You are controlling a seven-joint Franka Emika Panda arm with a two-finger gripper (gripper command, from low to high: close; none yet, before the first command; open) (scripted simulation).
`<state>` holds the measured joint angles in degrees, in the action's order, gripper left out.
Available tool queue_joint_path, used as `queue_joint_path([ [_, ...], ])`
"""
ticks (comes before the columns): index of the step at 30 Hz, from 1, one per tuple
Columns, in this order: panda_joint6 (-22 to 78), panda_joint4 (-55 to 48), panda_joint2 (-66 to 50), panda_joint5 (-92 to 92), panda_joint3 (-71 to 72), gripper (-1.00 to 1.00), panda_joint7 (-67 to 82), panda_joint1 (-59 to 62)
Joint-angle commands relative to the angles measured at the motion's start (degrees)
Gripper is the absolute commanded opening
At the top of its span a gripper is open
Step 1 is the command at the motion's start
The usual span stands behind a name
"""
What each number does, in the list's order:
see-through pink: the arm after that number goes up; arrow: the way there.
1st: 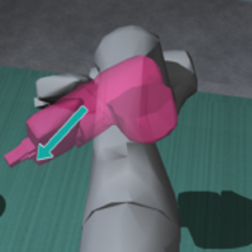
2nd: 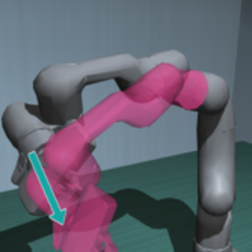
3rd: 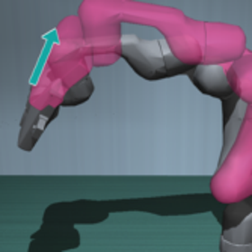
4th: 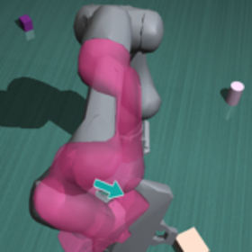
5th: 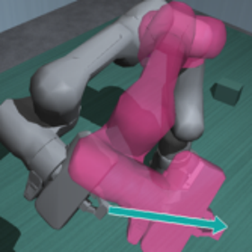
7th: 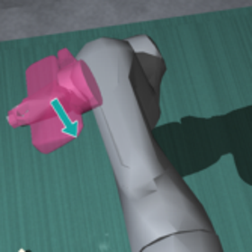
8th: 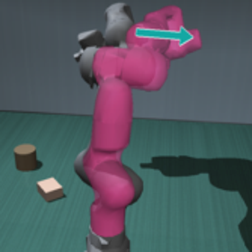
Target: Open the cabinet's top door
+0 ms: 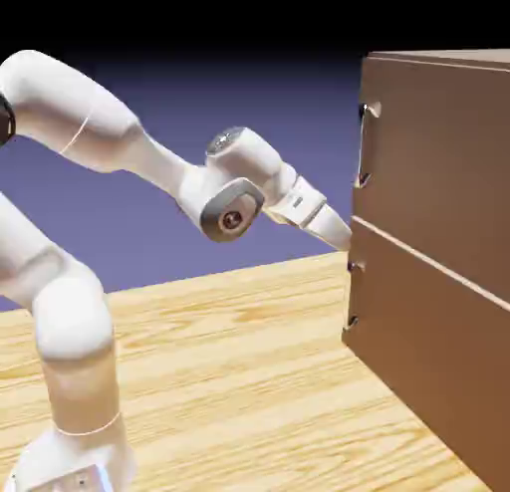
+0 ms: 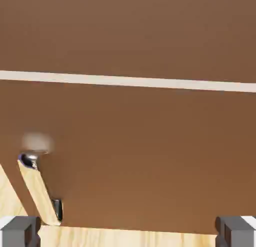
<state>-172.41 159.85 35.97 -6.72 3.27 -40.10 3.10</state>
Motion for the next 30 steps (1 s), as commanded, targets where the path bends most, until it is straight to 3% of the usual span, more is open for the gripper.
queue_joint_path([
  [1,0.6,-0.4,1.2,-2.5,1.2,0.0,0.9,1.4],
  [30,17.8,-12.8,36.8,-74.8,36.4,0.0,26.2,42.1],
])
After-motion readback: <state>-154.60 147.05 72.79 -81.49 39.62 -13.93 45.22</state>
